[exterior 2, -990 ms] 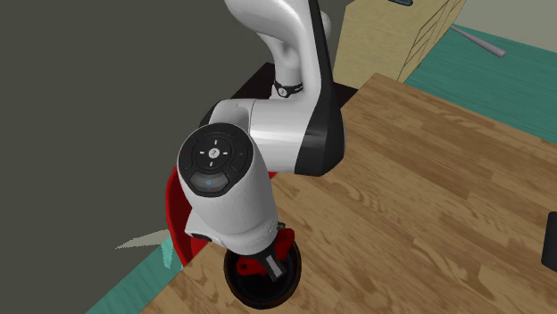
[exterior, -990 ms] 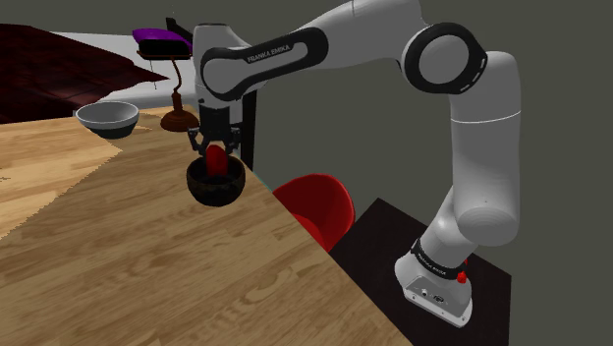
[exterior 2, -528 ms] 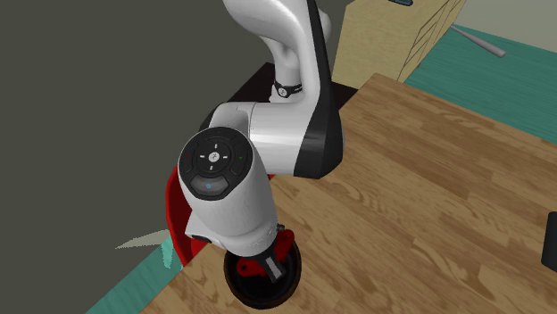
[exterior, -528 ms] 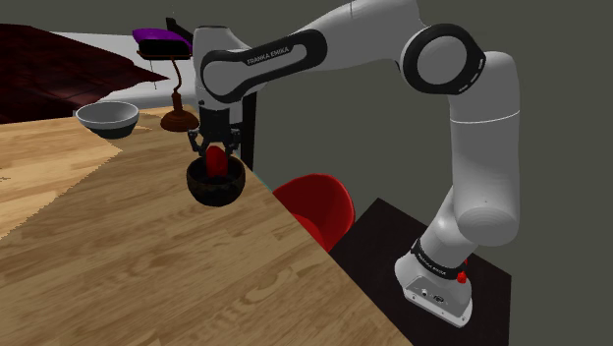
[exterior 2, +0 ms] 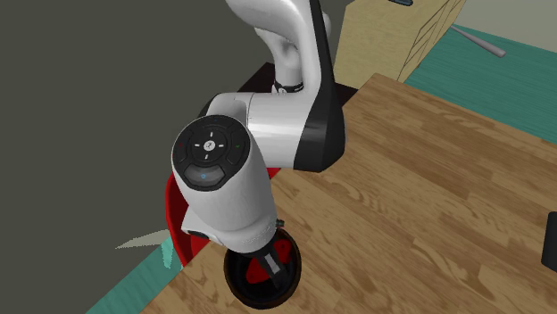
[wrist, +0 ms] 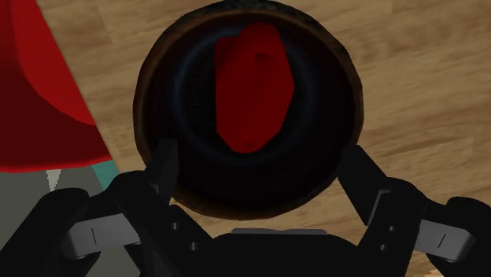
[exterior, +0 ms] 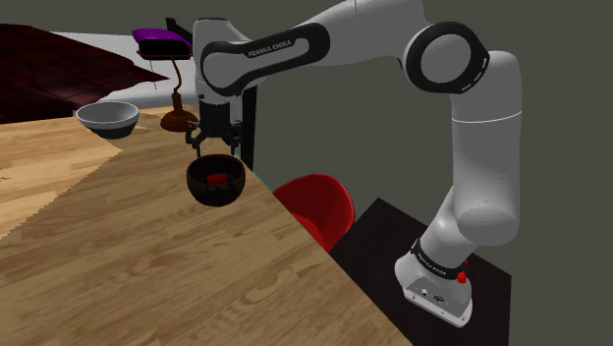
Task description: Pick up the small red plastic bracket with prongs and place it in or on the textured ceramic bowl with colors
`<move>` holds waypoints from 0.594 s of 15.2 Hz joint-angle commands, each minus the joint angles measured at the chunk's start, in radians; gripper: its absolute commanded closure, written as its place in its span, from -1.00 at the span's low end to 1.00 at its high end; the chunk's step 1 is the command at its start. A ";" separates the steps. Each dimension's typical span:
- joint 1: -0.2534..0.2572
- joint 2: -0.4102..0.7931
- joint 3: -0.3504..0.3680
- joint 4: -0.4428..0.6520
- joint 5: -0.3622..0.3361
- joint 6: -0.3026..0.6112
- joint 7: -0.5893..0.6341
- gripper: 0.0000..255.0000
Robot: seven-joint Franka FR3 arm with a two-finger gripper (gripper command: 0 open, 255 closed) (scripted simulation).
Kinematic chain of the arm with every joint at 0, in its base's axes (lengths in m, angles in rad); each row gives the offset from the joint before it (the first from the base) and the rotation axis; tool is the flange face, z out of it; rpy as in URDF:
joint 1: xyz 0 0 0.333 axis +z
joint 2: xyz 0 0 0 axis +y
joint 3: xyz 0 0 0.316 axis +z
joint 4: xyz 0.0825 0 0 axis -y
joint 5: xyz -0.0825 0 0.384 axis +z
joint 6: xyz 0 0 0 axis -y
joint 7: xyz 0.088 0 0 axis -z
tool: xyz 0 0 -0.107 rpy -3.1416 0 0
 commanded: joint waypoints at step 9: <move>-0.003 -0.020 0.002 0.060 0.005 -0.080 -0.004 -1.00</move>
